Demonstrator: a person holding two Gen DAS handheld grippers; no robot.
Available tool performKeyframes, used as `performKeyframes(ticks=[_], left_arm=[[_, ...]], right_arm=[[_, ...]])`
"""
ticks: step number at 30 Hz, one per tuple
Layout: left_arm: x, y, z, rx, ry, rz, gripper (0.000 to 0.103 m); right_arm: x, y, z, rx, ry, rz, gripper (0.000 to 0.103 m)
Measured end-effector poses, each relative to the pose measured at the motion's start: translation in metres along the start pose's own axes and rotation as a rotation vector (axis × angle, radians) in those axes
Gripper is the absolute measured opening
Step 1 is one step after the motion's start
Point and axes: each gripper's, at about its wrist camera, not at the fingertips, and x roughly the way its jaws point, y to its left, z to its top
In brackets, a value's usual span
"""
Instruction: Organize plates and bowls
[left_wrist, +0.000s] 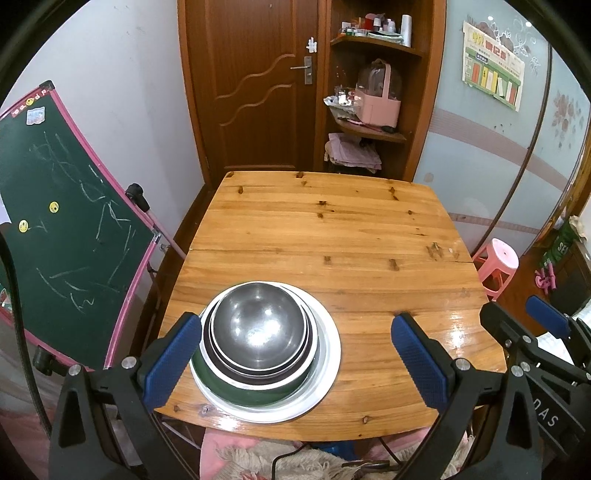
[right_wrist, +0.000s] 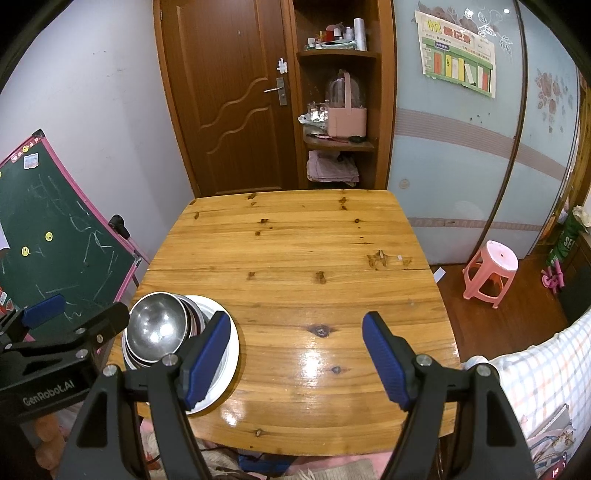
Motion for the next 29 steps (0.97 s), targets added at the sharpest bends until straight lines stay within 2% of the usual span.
performKeyframes(ticks=[29], left_arm=[[-0.0010,0.0001,-0.0037,0.004,0.011,0.001,0.102]], right_arm=[[0.0029,-0.0006,-0.0018,0.006,-0.006,0.001,0.074]])
